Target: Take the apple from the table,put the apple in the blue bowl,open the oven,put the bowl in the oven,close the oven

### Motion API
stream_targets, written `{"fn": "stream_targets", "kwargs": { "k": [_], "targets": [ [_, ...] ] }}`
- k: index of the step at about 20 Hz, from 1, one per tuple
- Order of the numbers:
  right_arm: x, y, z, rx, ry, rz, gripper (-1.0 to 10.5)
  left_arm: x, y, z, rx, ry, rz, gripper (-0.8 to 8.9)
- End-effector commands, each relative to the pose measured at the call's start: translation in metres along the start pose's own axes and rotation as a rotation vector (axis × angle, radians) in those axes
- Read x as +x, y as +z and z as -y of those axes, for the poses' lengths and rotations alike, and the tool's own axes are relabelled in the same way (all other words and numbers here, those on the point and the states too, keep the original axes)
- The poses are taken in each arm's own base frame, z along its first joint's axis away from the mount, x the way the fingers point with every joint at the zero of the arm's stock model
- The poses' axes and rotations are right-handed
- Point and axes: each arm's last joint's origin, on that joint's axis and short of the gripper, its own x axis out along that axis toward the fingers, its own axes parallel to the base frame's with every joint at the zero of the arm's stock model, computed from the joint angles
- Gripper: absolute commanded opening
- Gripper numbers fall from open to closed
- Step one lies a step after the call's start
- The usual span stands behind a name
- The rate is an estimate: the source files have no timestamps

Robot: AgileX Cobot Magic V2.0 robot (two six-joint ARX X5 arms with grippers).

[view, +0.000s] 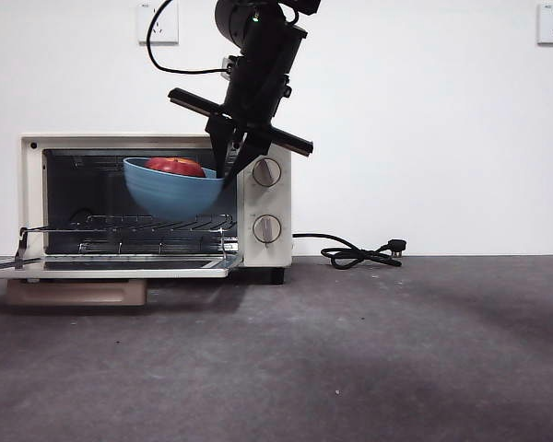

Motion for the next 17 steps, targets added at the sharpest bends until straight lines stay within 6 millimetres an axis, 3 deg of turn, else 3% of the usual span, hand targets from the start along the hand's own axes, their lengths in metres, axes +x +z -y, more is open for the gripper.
{"fn": "stream_targets", "kwargs": {
  "k": [1,17],
  "targets": [
    [0.009,0.001,-0.001,0.042,0.004,0.022,-0.1,0.000,-0.001,0.000,-0.004,0.001,0.002,-0.05],
    [0.023,0.005,0.006,0.091,-0.014,0.068,-0.1,0.000,-0.001,0.000,-0.004,0.001,0.002,-0.05]
  ]
}}
